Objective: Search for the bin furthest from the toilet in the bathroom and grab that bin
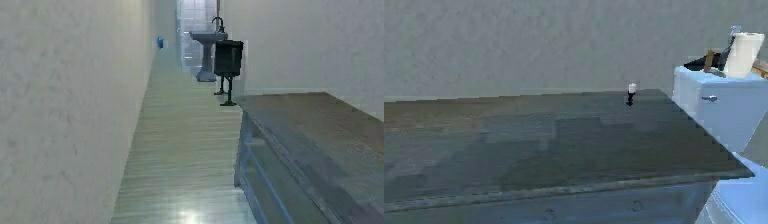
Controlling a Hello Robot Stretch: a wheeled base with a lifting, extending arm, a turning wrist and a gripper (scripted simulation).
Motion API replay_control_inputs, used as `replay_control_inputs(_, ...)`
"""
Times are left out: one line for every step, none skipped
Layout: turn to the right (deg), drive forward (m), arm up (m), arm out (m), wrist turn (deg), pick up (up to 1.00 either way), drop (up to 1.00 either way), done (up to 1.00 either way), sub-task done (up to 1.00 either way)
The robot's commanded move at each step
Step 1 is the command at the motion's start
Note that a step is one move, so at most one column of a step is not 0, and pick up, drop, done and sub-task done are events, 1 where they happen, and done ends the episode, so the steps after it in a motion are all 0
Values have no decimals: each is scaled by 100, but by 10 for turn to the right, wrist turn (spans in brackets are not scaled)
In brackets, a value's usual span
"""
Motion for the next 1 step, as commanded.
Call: replay_control_inputs(0, 100, 0, 0, 0, 0, 0, 0, 0)
